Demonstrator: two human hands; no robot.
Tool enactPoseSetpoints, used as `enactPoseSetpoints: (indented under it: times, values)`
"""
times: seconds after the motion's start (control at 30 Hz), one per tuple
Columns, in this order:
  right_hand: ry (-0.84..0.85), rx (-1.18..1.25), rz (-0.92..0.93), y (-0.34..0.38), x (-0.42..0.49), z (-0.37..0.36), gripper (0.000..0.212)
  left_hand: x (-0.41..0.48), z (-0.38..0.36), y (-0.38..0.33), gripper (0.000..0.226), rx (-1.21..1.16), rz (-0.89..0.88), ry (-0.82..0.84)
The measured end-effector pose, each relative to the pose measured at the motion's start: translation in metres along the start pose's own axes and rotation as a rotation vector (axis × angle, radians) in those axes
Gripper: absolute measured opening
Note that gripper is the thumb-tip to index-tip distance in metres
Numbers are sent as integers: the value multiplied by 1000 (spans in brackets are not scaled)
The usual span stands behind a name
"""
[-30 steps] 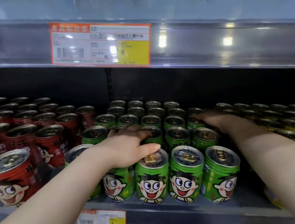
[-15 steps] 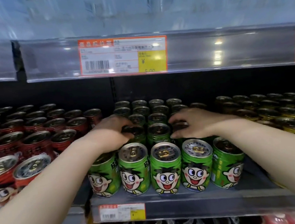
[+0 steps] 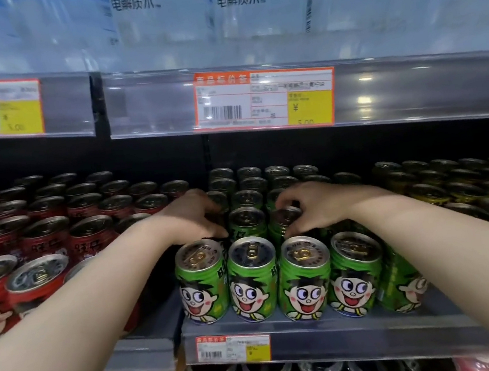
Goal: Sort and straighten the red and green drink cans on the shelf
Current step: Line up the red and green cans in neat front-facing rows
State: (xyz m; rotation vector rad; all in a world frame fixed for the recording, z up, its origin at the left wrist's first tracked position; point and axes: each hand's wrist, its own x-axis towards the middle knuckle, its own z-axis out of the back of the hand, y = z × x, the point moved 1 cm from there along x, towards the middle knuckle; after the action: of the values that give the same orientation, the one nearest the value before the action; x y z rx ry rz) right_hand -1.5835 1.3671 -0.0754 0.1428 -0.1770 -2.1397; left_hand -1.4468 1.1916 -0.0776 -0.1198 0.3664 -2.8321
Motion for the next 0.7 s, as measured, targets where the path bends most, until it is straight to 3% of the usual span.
enactPoseSetpoints:
  times: [0.3,0.6,0.7]
  values:
    - [4,75,62,31,9,-4,66,-2,0,9,53,-107,14,-7]
    - [29,-10,125,26,19,-8,52,-3,-2,15,59,-151,84,-45]
    - [-46,95,79,13,4,7,44,-6,-3,13,62,-164,77,-55]
